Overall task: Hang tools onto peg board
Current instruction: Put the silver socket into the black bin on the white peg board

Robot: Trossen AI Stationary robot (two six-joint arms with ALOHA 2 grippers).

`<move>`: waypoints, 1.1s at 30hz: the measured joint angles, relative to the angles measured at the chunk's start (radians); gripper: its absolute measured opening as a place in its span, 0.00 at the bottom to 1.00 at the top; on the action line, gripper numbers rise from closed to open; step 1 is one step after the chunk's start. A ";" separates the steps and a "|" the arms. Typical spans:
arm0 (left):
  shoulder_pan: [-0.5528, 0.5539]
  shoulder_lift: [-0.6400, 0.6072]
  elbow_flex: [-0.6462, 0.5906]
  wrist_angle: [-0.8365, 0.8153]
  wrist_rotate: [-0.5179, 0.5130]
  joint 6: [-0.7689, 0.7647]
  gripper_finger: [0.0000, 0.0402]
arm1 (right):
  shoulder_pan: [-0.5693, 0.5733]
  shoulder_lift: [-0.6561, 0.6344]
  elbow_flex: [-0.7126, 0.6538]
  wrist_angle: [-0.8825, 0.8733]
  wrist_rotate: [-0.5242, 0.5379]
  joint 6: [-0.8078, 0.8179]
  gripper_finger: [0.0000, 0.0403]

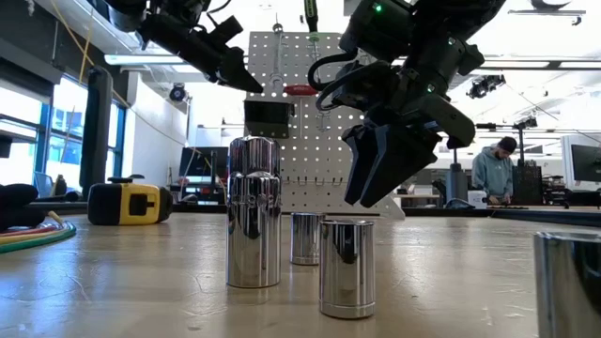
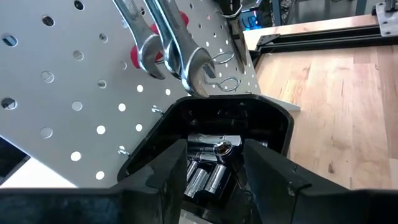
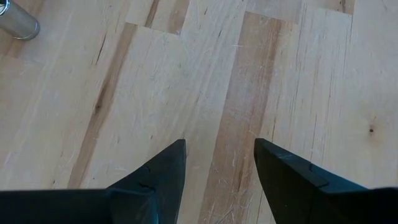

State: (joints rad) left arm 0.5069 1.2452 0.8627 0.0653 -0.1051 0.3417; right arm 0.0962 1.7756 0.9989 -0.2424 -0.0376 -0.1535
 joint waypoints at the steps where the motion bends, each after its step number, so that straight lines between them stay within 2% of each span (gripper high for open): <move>1: -0.003 -0.001 0.000 -0.001 0.000 0.000 0.38 | 0.000 0.000 0.000 0.000 0.000 0.000 0.46; 11: -0.077 -0.064 0.000 -0.038 -0.013 0.001 0.38 | 0.000 0.000 0.000 -0.003 0.000 0.000 0.46; 18: -0.171 -0.138 0.000 -0.162 -0.044 0.000 0.38 | 0.000 0.000 0.000 0.001 0.000 0.000 0.46; 25: -0.321 -0.182 0.000 -0.365 -0.039 -0.096 0.38 | 0.000 0.000 0.000 0.012 0.000 -0.001 0.46; 33: -0.545 -0.149 -0.008 -0.529 0.019 -0.285 0.38 | -0.001 0.000 0.000 0.078 0.000 -0.011 0.46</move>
State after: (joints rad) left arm -0.0378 1.0963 0.8549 -0.4636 -0.0860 0.0570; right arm 0.0952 1.7756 0.9989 -0.1639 -0.0372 -0.1650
